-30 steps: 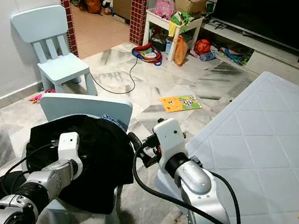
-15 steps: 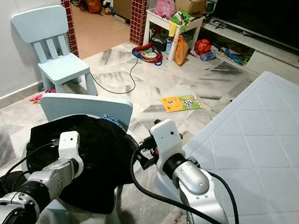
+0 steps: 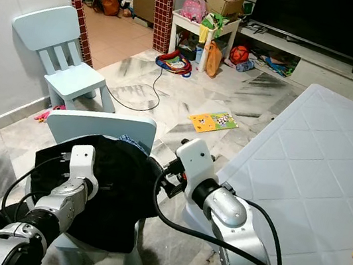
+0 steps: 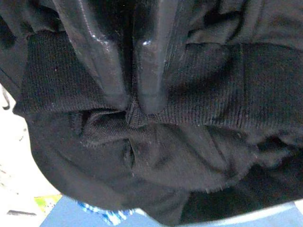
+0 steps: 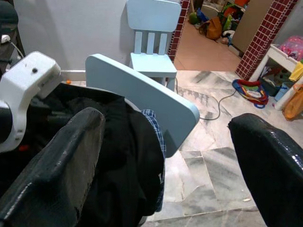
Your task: Hang hanger
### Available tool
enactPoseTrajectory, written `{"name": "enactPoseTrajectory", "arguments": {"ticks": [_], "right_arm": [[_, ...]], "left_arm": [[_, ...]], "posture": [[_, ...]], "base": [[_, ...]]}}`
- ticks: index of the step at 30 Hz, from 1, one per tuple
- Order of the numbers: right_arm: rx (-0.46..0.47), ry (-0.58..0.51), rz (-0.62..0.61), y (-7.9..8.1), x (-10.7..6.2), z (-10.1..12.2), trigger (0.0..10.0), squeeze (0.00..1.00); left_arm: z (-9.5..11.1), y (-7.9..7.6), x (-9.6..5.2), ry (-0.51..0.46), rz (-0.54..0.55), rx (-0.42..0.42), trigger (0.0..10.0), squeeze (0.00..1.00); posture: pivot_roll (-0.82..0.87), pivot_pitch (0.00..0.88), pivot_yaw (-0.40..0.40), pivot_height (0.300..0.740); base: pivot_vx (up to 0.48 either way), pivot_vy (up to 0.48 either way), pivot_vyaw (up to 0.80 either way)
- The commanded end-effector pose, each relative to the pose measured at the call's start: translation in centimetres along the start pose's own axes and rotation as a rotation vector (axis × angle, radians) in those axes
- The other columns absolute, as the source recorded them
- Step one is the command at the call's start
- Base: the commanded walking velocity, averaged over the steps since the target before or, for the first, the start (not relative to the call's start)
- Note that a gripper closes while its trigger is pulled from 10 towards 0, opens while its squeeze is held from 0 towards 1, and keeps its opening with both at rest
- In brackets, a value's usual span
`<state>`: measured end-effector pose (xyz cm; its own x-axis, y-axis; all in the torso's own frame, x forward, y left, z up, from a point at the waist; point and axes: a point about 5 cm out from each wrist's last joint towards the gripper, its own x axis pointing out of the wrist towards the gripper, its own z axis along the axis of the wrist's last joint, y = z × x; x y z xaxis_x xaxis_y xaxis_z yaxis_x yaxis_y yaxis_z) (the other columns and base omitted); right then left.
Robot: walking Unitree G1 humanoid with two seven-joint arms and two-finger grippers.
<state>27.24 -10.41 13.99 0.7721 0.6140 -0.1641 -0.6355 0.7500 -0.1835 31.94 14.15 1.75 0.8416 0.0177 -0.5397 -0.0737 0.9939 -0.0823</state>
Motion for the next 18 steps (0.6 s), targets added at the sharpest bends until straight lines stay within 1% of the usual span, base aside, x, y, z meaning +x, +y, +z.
{"name": "enactPoseTrajectory", "arguments": {"ticks": [1, 2, 4, 5, 7, 8, 12, 14, 15, 16, 17, 18], "right_arm": [[-0.017, -0.003, 0.009, 0.0, 0.3, 0.2, 10.0, 0.0], [-0.017, -0.003, 0.009, 0.0, 0.3, 0.2, 10.0, 0.0], [-0.018, -0.004, 0.009, -0.1, 0.3, 0.2, 10.0, 0.0], [-0.019, -0.005, 0.01, -0.1, 0.3, 0.2, 10.0, 0.0], [-0.02, -0.004, 0.012, -0.1, 0.3, 0.2, 10.0, 0.0], [-0.022, -0.004, 0.015, -0.1, 0.3, 0.2, 10.0, 0.0], [-0.024, -0.005, 0.019, -0.1, 0.3, 0.1, 10.0, 0.0], [-0.026, -0.005, 0.024, -0.1, 0.4, 0.1, 10.0, 0.0], [-0.027, -0.005, 0.025, -0.1, 0.4, 0.1, 10.0, 0.0], [-0.028, -0.005, 0.026, -0.1, 0.5, 0.1, 10.0, 0.0], [-0.028, -0.006, 0.028, -0.1, 0.5, 0.1, 10.0, 0.0], [-0.029, -0.007, 0.03, -0.1, 0.5, 0.1, 10.0, 0.0]], "left_arm": [[1.4, 0.1, 0.0, -0.07, -0.007, 0.058, 0.0, 0.0], [1.4, 0.1, 0.0, -0.07, -0.007, 0.058, 0.0, 0.0], [1.8, -0.5, -0.3, -0.098, -0.039, 0.093, 0.0, 0.0], [1.5, -1.3, -0.5, -0.091, -0.066, 0.082, 0.0, 0.0], [1.2, -1.9, -0.8, -0.077, -0.086, 0.052, 0.0, 0.0], [0.8, -2.5, -1.2, -0.067, -0.101, 0.036, 0.0, 0.0], [0.4, -3.0, -1.6, -0.048, -0.108, 0.028, 0.0, 0.0], [-0.5, -2.9, -2.1, -0.003, -0.096, 0.014, 0.0, 0.0], [-0.7, -2.9, -2.1, 0.005, -0.093, 0.015, 0.3, 0.0], [-0.8, -2.8, -2.3, 0.01, -0.091, 0.02, 3.9, 0.0], [-0.8, -2.7, -2.5, 0.013, -0.091, 0.024, 6.9, 0.0], [-0.8, -2.5, -2.8, 0.013, -0.085, 0.055, 10.0, 0.0]], "posture": [[-0.18, 0.0, 0.019, 0.74], [-0.18, 0.0, 0.019, 0.74], [-0.18, 0.0, 0.019, 0.74], [-0.18, 0.0, 0.017, 0.74], [-0.18, 0.0, 0.016, 0.74], [-0.17, 0.0, 0.013, 0.74], [-0.17, 0.0, 0.011, 0.74], [-0.17, 0.0, 0.011, 0.74], [-0.17, 0.0, 0.011, 0.74], [-0.16, 0.0, 0.01, 0.74], [-0.16, 0.0, 0.01, 0.74], [-0.16, 0.0, 0.01, 0.74]], "base": [[0.0, 0.0, 0.0], [0.0, 0.0, 0.0], [0.0, 0.0, 0.0], [0.0, 0.0, 0.0], [0.0, 0.0, 0.0], [0.0, 0.0, 0.0], [0.0, 0.0, 0.0], [0.0, 0.0, 0.0], [0.0, 0.0, 0.0], [0.0, 0.0, 0.0], [0.0, 0.0, 0.0], [0.0, 0.0, 0.0]]}}
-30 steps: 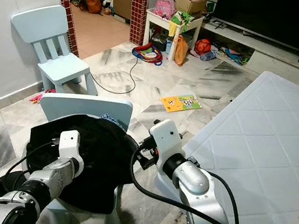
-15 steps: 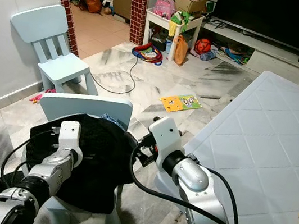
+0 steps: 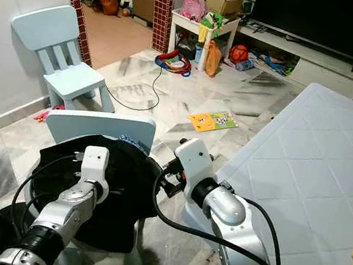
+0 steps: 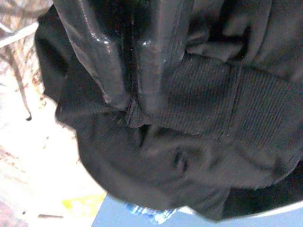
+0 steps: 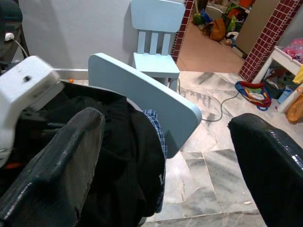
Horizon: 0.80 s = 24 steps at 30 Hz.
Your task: Hang hanger
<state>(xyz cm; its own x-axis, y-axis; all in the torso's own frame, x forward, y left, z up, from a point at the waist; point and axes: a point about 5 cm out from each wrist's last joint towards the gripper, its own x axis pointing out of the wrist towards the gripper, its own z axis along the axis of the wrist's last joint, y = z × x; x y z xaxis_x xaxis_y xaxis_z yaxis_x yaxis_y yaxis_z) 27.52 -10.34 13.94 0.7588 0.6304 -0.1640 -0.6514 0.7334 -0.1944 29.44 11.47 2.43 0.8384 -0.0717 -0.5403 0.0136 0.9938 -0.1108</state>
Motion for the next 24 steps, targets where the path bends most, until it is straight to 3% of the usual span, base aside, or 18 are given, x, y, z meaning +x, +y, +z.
{"name": "enactPoseTrajectory", "arguments": {"ticks": [1, 5, 6, 18, 24], "right_arm": [[-0.014, -0.003, 0.01, 0.0, 0.3, 0.2, 10.0, 0.0], [-0.016, -0.002, 0.015, 0.0, 0.3, 0.1, 10.0, 0.0], [-0.019, -0.003, 0.019, 0.0, 0.3, 0.1, 10.0, 0.0], [-0.027, -0.008, 0.035, 0.2, 0.5, 0.1, 10.0, 0.0], [-0.028, -0.009, 0.04, 0.3, 0.7, 0.0, 10.0, 0.0]], "left_arm": [[0.3, 0.0, -0.3, 0.004, 0.006, 0.04, 10.0, 0.0], [0.4, -0.1, -0.8, 0.007, -0.009, 0.073, 10.0, 0.0], [0.4, -0.2, -1.1, 0.01, -0.025, 0.098, 10.0, 1.0], [-0.2, -0.3, -3.2, 0.065, -0.007, 0.06, 10.0, 1.0], [-0.3, -0.1, -3.5, 0.091, 0.002, 0.072, 10.0, 1.0]], "posture": [[-0.16, 0.0, 0.01, 0.74], [-0.16, 0.0, 0.009, 0.74], [-0.16, 0.0, 0.009, 0.74], [-0.14, 0.0, 0.014, 0.74], [-0.14, 0.0, 0.017, 0.74]], "base": [[0.0, 0.0, 0.0], [0.0, 0.0, 0.0], [0.0, 0.0, 0.0], [0.0, 0.0, 0.0], [0.0, 0.0, 0.0]]}}
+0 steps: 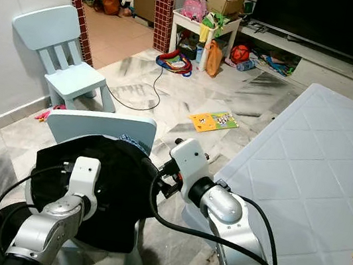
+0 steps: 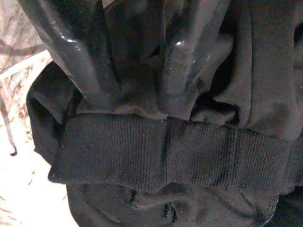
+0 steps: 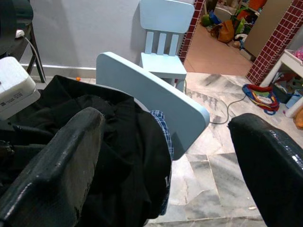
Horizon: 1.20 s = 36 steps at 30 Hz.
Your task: Hang hanger
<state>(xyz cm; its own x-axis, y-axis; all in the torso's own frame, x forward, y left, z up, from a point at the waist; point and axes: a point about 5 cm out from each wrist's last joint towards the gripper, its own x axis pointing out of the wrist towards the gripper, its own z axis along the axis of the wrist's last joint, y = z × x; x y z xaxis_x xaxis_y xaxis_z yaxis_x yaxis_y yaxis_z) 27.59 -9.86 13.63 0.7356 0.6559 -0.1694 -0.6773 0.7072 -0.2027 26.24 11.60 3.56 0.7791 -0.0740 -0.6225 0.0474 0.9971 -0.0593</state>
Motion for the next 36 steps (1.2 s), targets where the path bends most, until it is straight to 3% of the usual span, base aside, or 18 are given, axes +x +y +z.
{"name": "enactPoseTrajectory", "arguments": {"ticks": [1, 8, 17, 26, 32, 36], "right_arm": [[-0.013, -0.008, 0.005, 0.0, 0.3, 0.2, 10.0, 0.0], [-0.016, -0.011, 0.005, 0.0, 0.3, 0.2, 10.0, 0.0], [-0.023, -0.013, 0.01, 0.1, 0.3, 0.3, 10.0, 0.0], [-0.027, -0.012, 0.008, 0.2, 0.2, 0.3, 10.0, 0.0], [-0.031, -0.011, 0.005, 0.1, 0.1, 0.3, 10.0, 0.0], [-0.031, -0.009, 0.003, 0.1, 0.0, 0.2, 10.0, 0.0]], "left_arm": [[0.5, 0.0, -0.3, -0.008, 0.005, 0.015, 10.0, 1.0], [1.0, 1.1, -0.3, -0.021, 0.061, 0.031, 10.0, 1.0], [1.7, 2.4, 1.4, -0.008, 0.094, 0.003, 10.0, 1.0], [2.2, 1.4, 3.3, 0.015, 0.044, 0.032, 10.0, 1.0], [2.5, 0.8, 3.9, 0.018, 0.016, 0.007, 10.0, 1.0], [1.9, -0.5, 4.1, 0.054, -0.034, -0.022, 10.0, 1.0]], "posture": [[-0.14, 0.0, 0.017, 0.74], [-0.14, 0.0, 0.02, 0.74], [-0.15, 0.0, 0.018, 0.74], [-0.16, 0.0, 0.023, 0.74], [-0.17, 0.0, 0.025, 0.74], [-0.16, 0.0, 0.027, 0.74]], "base": [[0.0, 0.0, 0.0], [0.0, 0.0, 0.0], [0.0, 0.0, 0.0], [0.0, 0.0, 0.0], [0.0, 0.0, 0.0], [0.0, 0.0, 0.0]]}}
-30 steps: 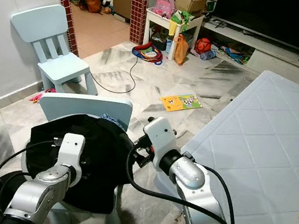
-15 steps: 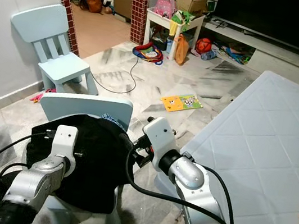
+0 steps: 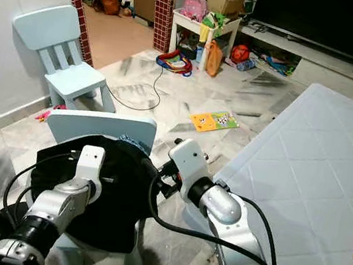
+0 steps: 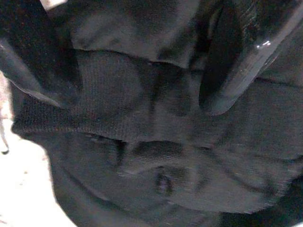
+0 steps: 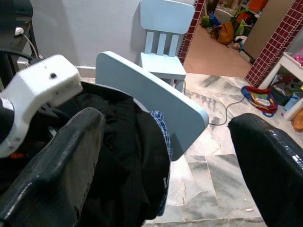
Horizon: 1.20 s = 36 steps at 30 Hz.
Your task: Hang hanger
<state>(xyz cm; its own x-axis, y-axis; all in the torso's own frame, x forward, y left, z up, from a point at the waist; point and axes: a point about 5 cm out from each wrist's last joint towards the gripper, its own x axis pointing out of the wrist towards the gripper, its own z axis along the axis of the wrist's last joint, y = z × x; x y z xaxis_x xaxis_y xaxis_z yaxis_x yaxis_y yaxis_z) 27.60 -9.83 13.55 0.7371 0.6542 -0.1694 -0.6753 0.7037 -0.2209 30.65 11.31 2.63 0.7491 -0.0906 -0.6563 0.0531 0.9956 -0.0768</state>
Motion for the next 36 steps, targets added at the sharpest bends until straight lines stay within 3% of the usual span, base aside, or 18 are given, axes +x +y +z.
{"name": "enactPoseTrajectory", "arguments": {"ticks": [1, 2, 3, 14, 15, 16, 17, 36], "right_arm": [[-0.012, -0.009, 0.005, 0.1, 0.0, 0.3, 10.0, 0.0], [-0.012, -0.009, 0.005, 0.1, 0.0, 0.3, 10.0, 0.0], [-0.011, -0.009, 0.006, 0.2, 0.0, 0.3, 10.0, 0.0], [0.008, 0.003, 0.072, 0.7, -0.2, 0.1, 10.0, 0.0], [0.004, 0.011, 0.076, 0.6, -0.3, 0.0, 10.0, 0.0], [0.004, 0.011, 0.076, 0.6, -0.3, 0.0, 10.0, 0.0], [0.003, 0.017, 0.073, 0.5, -0.3, -0.1, 10.0, 0.0], [0.003, 0.027, 0.101, 1.2, -0.1, -0.4, 10.0, 0.0]], "left_arm": [[-0.4, -0.7, 0.2, 0.019, -0.027, -0.003, 10.0, 0.92], [-0.4, -0.7, 0.2, 0.021, -0.028, -0.001, 10.0, 0.05], [-0.7, -0.8, 0.3, 0.029, -0.029, 0.001, 10.0, 0.0], [-2.5, -0.7, 1.0, 0.102, -0.057, -0.021, 10.0, 0.0], [-2.6, -0.7, 1.0, 0.103, -0.061, -0.026, 8.0, 0.0], [-2.6, -0.7, 1.0, 0.103, -0.061, -0.026, 8.0, 0.0], [-2.7, -0.7, 1.1, 0.103, -0.066, -0.04, 0.0, 0.0], [-2.5, -0.5, 1.4, 0.055, -0.053, -0.036, 0.0, 0.0]], "posture": [[-0.16, 0.0, 0.028, 0.74], [-0.16, 0.0, 0.028, 0.74], [-0.16, 0.0, 0.028, 0.74], [-0.17, 0.0, 0.033, 0.74], [-0.17, 0.0, 0.034, 0.74], [-0.17, 0.0, 0.034, 0.74], [-0.17, 0.0, 0.034, 0.74], [-0.16, 0.0, 0.042, 0.74]], "base": [[0.0, 0.0, 0.0], [0.0, 0.0, 0.0], [0.0, 0.0, 0.0], [0.0, 0.0, 0.0], [0.0, 0.0, 0.0], [0.0, 0.0, 0.0], [0.0, 0.0, 0.0], [0.0, 0.0, 0.0]]}}
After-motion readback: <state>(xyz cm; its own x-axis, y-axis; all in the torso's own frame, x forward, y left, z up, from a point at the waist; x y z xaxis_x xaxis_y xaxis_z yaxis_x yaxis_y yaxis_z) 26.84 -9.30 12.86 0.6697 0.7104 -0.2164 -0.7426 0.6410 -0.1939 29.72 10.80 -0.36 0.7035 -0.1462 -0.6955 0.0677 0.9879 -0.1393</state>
